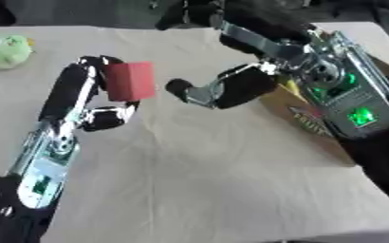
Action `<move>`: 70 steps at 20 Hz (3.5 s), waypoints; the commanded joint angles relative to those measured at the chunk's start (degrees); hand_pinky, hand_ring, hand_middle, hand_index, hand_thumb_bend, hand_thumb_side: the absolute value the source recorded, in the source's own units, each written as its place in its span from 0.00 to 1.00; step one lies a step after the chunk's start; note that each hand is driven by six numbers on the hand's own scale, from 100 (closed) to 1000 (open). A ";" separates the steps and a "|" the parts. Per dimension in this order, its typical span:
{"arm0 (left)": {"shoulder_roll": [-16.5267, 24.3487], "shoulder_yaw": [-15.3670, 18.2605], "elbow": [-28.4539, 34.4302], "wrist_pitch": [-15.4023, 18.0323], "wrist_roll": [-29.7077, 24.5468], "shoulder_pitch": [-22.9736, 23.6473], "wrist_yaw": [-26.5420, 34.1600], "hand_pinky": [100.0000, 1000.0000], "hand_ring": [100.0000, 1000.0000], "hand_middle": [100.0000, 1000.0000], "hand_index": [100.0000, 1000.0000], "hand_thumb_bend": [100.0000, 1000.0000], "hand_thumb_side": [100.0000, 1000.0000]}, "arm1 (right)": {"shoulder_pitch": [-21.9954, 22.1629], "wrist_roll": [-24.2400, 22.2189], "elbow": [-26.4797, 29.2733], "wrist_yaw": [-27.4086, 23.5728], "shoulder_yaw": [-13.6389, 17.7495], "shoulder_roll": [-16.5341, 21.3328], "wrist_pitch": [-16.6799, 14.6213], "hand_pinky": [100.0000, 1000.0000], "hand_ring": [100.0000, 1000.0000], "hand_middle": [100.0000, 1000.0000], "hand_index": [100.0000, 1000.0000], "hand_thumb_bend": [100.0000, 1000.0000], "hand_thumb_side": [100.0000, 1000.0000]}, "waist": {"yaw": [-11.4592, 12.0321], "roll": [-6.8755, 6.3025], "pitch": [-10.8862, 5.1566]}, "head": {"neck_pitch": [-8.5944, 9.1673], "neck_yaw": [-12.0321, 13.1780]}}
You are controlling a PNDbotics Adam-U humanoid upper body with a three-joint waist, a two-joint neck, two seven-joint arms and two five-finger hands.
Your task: Pick up the objects with one hand, pass them to the other hand, and then place them into the box on the other side of the table.
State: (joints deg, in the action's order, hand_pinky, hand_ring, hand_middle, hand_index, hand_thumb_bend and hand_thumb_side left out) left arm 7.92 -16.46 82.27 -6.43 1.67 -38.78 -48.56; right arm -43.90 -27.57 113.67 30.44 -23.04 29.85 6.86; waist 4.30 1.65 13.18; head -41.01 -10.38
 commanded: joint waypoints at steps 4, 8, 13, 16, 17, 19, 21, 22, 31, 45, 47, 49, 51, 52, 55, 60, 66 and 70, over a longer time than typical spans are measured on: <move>-2.08 1.27 0.03 0.43 -1.68 -0.21 -2.48 0.35 0.39 0.38 0.46 0.17 0.00 | -1.25 -2.20 0.92 2.17 0.04 -1.20 2.02 0.94 0.89 0.84 0.88 0.28 0.50 | 0.00 0.03 -1.32 | 0.14 0.36; -3.05 2.06 0.05 0.80 -3.92 0.04 -3.75 0.35 0.39 0.38 0.46 0.19 0.00 | -1.58 -3.21 0.92 4.83 -0.22 -1.79 2.31 0.94 0.90 0.85 0.88 0.28 0.51 | -0.03 0.13 -1.30 | 0.23 0.49; -3.48 1.91 -0.63 0.72 -4.58 -0.01 -6.41 0.35 0.39 0.38 0.46 0.19 0.00 | -2.09 -6.94 0.92 8.85 -0.78 -2.22 2.27 0.93 0.91 0.86 0.88 0.25 0.57 | -0.12 0.13 -1.44 | -0.08 0.64; -3.79 2.01 -0.94 0.56 -4.33 -0.15 -7.34 0.35 0.39 0.38 0.46 0.19 0.00 | -2.48 -8.85 0.87 10.78 -1.09 -2.81 3.80 0.93 0.91 0.86 0.88 0.21 0.67 | -0.17 0.18 -1.55 | -0.23 0.63; -3.83 2.05 -0.98 0.49 -4.18 -0.20 -7.69 0.35 0.39 0.38 0.46 0.17 0.00 | -2.60 -9.39 0.83 11.28 -1.23 -2.99 4.34 0.94 0.91 0.85 0.88 0.20 0.68 | -0.19 0.20 -1.58 | -0.29 0.62; -3.81 2.14 -0.39 0.49 -3.13 -0.37 -8.63 0.35 0.39 0.38 0.46 0.19 0.00 | -2.68 -9.97 0.61 11.69 -1.25 -3.23 5.28 0.94 0.91 0.85 0.89 0.20 0.67 | -0.13 0.19 -1.61 | -0.37 0.49; -3.83 2.15 0.01 0.43 -1.79 -0.31 -8.84 0.35 0.39 0.38 0.46 0.18 0.00 | -2.68 -10.00 0.58 11.74 -1.11 -3.32 5.89 0.94 0.91 0.85 0.88 0.20 0.67 | -0.10 0.16 -1.58 | -0.35 0.58; -3.83 2.17 0.08 0.30 -1.19 -0.27 -8.79 0.35 0.39 0.37 0.46 0.19 0.00 | -2.66 -9.94 0.60 11.77 -1.02 -3.29 6.07 0.94 0.91 0.85 0.88 0.21 0.67 | -0.09 0.15 -1.57 | -0.33 0.59; -3.23 1.97 -0.08 -0.48 0.32 -0.29 -8.26 0.34 0.39 0.37 0.45 0.20 0.00 | -2.28 -8.07 0.91 10.06 0.45 -3.07 6.74 0.95 0.90 0.85 0.89 0.22 0.62 | -0.12 0.02 -1.57 | 0.03 0.79; 8.53 2.34 -1.33 2.21 -1.07 -4.21 2.80 0.34 0.38 0.36 0.45 0.16 0.00 | 3.73 3.63 0.92 -1.59 8.19 3.09 -2.24 0.93 0.80 0.76 0.83 0.22 0.53 | -0.94 -0.38 -1.35 | 0.86 1.51; 9.96 1.95 -1.61 2.79 -2.56 -5.23 4.53 0.34 0.38 0.36 0.45 0.16 0.00 | 5.06 5.36 0.92 -3.31 7.19 4.01 -3.42 0.92 0.79 0.75 0.83 0.23 0.54 | -0.83 -0.48 -1.31 | 0.90 1.40; 11.20 1.64 -1.64 3.20 -4.18 -6.40 6.22 0.34 0.38 0.37 0.45 0.16 0.00 | 6.43 6.78 0.92 -4.82 5.82 4.66 -3.90 0.92 0.79 0.75 0.82 0.22 0.54 | -0.66 -0.54 -1.29 | 0.92 1.24; 12.04 1.25 -0.84 3.56 -5.60 -7.46 7.89 0.34 0.38 0.36 0.45 0.15 0.00 | 7.69 6.56 0.92 -5.26 4.40 4.76 -3.61 0.93 0.79 0.75 0.82 0.20 0.56 | -0.38 -0.67 -1.24 | 1.03 1.15; 12.27 1.08 -0.09 3.72 -6.05 -7.82 8.72 0.34 0.38 0.36 0.45 0.14 0.00 | 8.44 6.01 0.92 -5.27 3.94 4.53 -3.11 0.93 0.79 0.75 0.83 0.19 0.57 | -0.23 -0.75 -1.20 | 1.11 1.11; 12.82 0.43 3.22 4.40 -6.36 -8.04 11.19 0.34 0.38 0.36 0.45 0.13 0.00 | 11.13 4.98 0.92 -5.62 4.13 3.25 -0.92 0.95 0.80 0.76 0.84 0.17 0.57 | 0.01 -0.90 -0.95 | 1.55 1.02; 14.91 -2.21 7.60 3.49 -8.96 -8.69 15.26 0.34 0.38 0.37 0.45 0.15 0.00 | 12.29 4.47 0.92 -3.29 2.70 2.07 1.26 0.95 0.84 0.79 0.85 0.20 0.55 | 0.38 -1.16 -0.82 | 1.88 0.96; 15.99 -2.64 10.47 2.44 -10.07 -8.91 20.46 0.34 0.38 0.36 0.45 0.12 0.00 | 13.44 4.43 0.92 -3.43 1.85 0.91 1.37 0.96 0.85 0.80 0.85 0.19 0.55 | 0.64 -1.34 -0.59 | 2.55 1.59; 17.32 -2.77 11.62 3.71 -9.03 -9.04 23.84 0.35 0.39 0.37 0.46 0.16 0.00 | 13.26 5.30 0.92 -3.70 1.93 1.28 0.35 0.96 0.84 0.79 0.85 0.19 0.56 | 0.49 -1.28 -0.55 | 2.63 1.81</move>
State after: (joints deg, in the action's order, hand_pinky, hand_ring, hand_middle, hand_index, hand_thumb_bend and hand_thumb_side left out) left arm 23.41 -19.49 92.46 -3.16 -7.68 -46.80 -25.99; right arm -29.92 -22.66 113.67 27.08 -21.59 30.41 7.54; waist 4.83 0.39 13.47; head -39.07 -8.76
